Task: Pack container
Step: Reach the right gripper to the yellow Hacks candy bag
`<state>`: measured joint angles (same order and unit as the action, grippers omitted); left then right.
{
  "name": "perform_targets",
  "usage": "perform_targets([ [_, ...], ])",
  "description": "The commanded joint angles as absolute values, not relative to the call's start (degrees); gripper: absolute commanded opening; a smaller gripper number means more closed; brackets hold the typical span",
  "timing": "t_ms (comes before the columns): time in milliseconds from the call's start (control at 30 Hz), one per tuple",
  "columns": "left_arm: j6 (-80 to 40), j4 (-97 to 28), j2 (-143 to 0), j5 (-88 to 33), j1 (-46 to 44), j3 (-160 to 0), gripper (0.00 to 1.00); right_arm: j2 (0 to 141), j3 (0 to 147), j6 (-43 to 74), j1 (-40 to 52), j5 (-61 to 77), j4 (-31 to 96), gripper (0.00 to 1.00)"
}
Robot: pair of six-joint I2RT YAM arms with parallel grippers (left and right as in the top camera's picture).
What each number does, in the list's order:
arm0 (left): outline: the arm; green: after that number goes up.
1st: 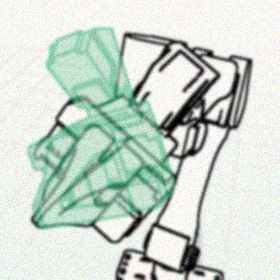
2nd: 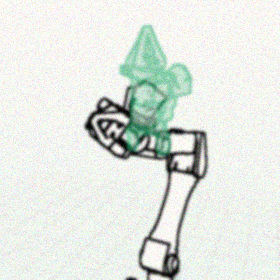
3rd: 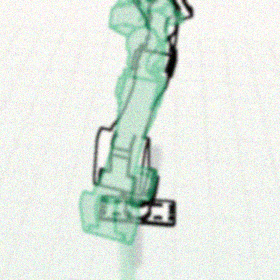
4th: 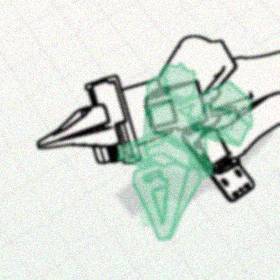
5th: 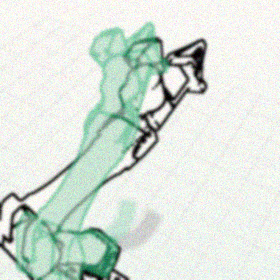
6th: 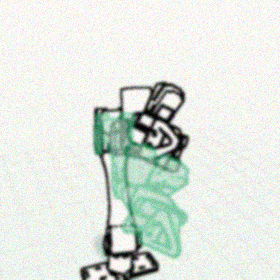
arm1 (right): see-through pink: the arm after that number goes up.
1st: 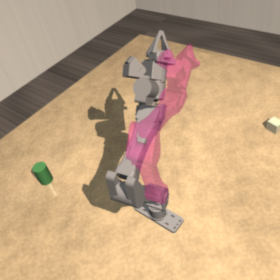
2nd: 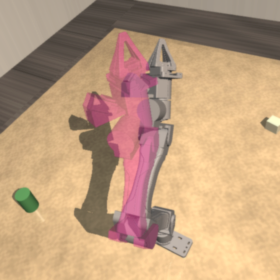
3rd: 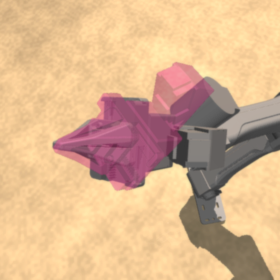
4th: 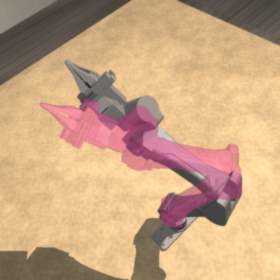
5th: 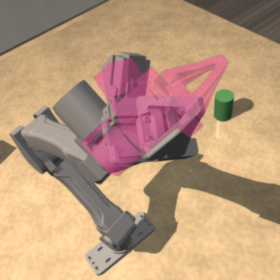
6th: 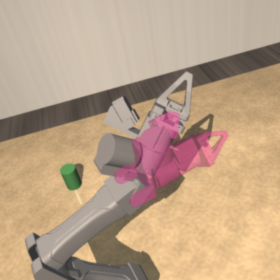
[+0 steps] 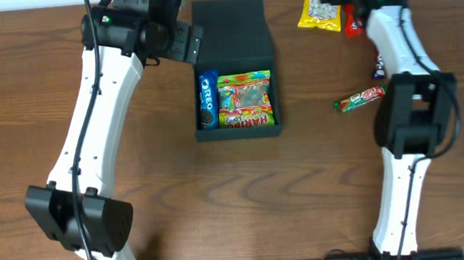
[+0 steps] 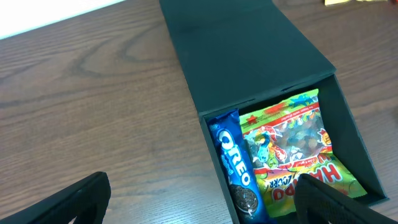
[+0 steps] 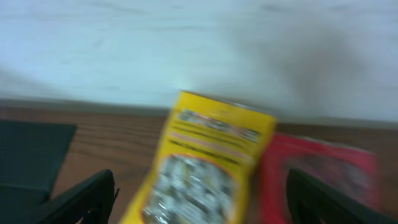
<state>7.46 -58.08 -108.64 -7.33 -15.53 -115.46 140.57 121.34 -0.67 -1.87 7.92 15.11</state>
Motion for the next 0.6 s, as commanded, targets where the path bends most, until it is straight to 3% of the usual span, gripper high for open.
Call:
perform_targets([
  [0, 6.31, -58.35, -107.90, -7.53, -15.55, -115.50, 0.95, 144.59, 121.60, 0.01, 0.12, 6.50, 12.27, 0.87],
  [300, 5.52, -58.92, -107.90, -7.53, -15.55, -115.50, 0.95, 150.28, 121.78, 1.93, 1.58, 2.24, 9.04, 0.85],
  [467, 5.54, -58.94, -107.90, -7.53, -15.55, -115.50, 0.95, 151.65, 121.78, 1.89, 1.58, 1.50, 9.21, 0.75],
  [567, 5.54, -58.92, -107.90, -7.53, -15.55, -115.50, 0.95, 151.74, 121.78, 1.91, 1.58, 1.48, 9.98, 0.63],
])
